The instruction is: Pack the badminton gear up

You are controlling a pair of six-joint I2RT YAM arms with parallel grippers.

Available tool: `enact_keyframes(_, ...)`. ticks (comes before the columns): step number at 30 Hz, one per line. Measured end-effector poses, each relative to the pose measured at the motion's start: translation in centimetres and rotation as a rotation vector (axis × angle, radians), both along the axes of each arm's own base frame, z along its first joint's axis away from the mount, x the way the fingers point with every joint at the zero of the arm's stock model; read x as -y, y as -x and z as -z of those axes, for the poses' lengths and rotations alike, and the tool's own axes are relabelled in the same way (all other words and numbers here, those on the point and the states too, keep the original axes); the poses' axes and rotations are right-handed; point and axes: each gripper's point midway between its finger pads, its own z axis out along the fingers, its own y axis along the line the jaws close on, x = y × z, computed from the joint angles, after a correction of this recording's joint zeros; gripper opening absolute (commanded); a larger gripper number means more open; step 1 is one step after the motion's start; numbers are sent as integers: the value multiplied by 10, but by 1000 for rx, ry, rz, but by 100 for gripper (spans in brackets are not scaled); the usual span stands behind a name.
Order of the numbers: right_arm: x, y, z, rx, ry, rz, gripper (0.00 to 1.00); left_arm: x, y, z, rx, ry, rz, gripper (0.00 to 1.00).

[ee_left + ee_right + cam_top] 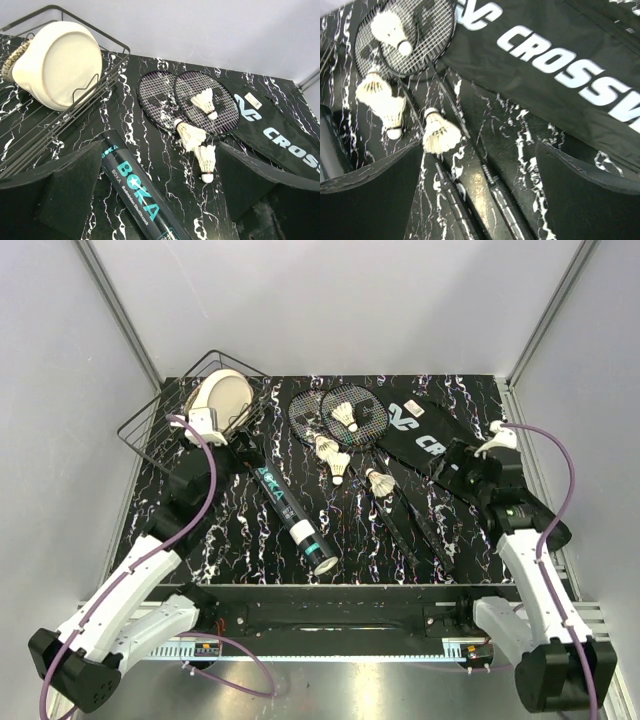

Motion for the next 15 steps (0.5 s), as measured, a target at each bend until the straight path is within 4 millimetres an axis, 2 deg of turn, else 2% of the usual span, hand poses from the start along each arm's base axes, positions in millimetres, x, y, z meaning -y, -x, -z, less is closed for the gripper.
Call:
enact_keyframes(2,-8,-4,6,-40,19,-17,100,1,3,0,-25,2,11,99)
enact_keyframes(6,-49,-20,11,-104,49,-121,100,5,11,8,-104,59,23,99)
enact_keyframes(12,-119,-19,28,-193,89,-294,100,8,44,71,-411,144,6,99)
enact_keyframes(15,-136,-25,29,-220,92,-322,100,11,62,99,-565,176,2,99)
